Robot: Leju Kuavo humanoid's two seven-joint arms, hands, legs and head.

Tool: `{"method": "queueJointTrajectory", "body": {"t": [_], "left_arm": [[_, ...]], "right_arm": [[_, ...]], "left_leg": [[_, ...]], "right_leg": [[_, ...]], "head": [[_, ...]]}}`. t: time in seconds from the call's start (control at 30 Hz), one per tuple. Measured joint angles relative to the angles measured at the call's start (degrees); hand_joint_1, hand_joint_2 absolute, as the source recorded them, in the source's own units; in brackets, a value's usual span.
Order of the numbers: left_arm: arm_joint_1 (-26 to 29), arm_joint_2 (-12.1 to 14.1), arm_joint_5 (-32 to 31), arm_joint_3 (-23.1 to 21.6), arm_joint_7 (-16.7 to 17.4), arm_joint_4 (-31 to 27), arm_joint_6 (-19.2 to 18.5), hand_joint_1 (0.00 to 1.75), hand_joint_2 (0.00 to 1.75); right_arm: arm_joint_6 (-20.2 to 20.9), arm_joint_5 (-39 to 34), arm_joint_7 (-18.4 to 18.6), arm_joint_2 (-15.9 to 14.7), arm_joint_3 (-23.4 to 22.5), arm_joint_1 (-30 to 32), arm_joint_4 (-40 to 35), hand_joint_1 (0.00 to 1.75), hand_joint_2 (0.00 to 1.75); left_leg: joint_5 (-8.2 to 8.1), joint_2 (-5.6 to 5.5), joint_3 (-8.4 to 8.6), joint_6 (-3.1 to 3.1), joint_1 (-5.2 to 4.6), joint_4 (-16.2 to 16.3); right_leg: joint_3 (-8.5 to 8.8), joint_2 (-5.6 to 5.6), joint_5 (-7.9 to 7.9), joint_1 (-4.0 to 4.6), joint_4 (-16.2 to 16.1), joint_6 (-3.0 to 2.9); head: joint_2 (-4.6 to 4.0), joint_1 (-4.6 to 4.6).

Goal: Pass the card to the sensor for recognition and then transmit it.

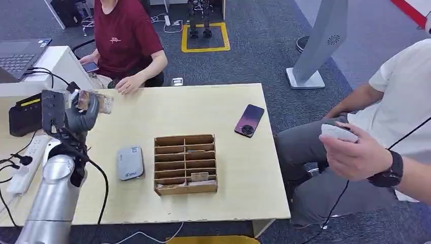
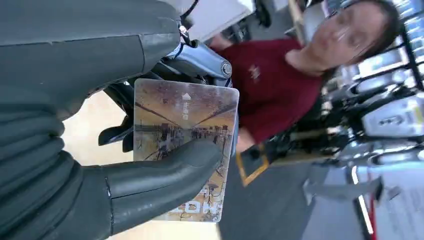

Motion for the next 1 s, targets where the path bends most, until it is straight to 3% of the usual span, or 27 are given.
{"method": "queueJointTrajectory", "body": {"t": [0.1, 0.23, 0.3, 0.4, 0.73, 0.97, 1.0], "left_arm": [[-2.77, 0.22, -3.9, -0.26, -1.31, 0.02, 3.2, 1.75, 1.75], [-7.27, 2.24, -29.48, -3.03, -2.67, 1.79, 15.31, 1.75, 1.75], [-9.39, 3.96, -41.26, -4.81, -1.92, 4.0, 18.36, 1.75, 1.75], [-11.87, 5.9, -52.6, -7.35, -0.81, 7.94, 21.16, 1.75, 1.75], [-16.12, 7.67, -63.1, -11.41, 0.96, 17.39, 25.27, 1.75, 1.75], [-17.18, 6.91, -63.25, -12.66, 0.09, 22.07, 25.55, 1.75, 1.75], [-17.23, 6.75, -63.06, -12.68, -0.33, 22.49, 25.51, 0.0, 1.75]], "right_arm": [[0.2, 0.07, 0.0, 0.0, 0.11, -0.04, 0.0, 0.0, 0.0], [2.1, 0.13, -0.07, 0.0, 1.09, -0.36, -0.02, 0.0, 0.0], [2.75, 0.15, -0.13, 0.0, 1.75, -0.69, -0.02, 0.0, 0.0], [3.17, 0.15, -0.18, -0.04, 2.67, -1.19, -0.04, 0.0, 0.0], [3.13, 0.15, -0.31, -0.09, 3.87, -1.62, -0.04, 0.0, 0.0], [3.04, 0.13, -0.46, -0.11, 4.17, -1.62, -0.04, 0.0, 0.0], [3.02, 0.13, -0.5, -0.11, 4.2, -1.62, -0.04, 0.0, 0.0]], "left_leg": [[0.03, 0.03, -0.02, 0.02, 0.0, 0.01], [0.03, 0.06, -0.06, 0.02, 0.0, 0.01], [0.03, 0.07, -0.05, 0.01, 0.0, 0.01], [0.06, 0.11, -0.05, -0.03, 0.01, 0.01], [0.07, 0.11, -0.07, -0.04, 0.0, 0.01], [0.06, 0.12, -0.07, -0.03, -0.01, 0.01], [0.06, 0.12, -0.07, -0.03, 0.0, 0.01]], "right_leg": [[-0.05, 0.03, 0.01, 0.0, 0.0, 0.01], [-0.09, 0.06, 0.04, 0.0, 0.0, 0.0], [-0.1, 0.07, 0.04, 0.0, 0.0, 0.0], [-0.12, 0.11, 0.07, 0.0, 0.01, -0.03], [-0.14, 0.12, 0.08, 0.0, 0.02, -0.02], [-0.14, 0.13, 0.08, -0.01, 0.01, -0.02], [-0.14, 0.13, 0.08, -0.01, 0.01, -0.02]], "head": [[0.0, 0.0], [0.0, 0.0], [0.0, 0.0], [0.0, 0.0], [0.0, 0.0], [0.0, 0.0], [0.0, 0.0]]}}
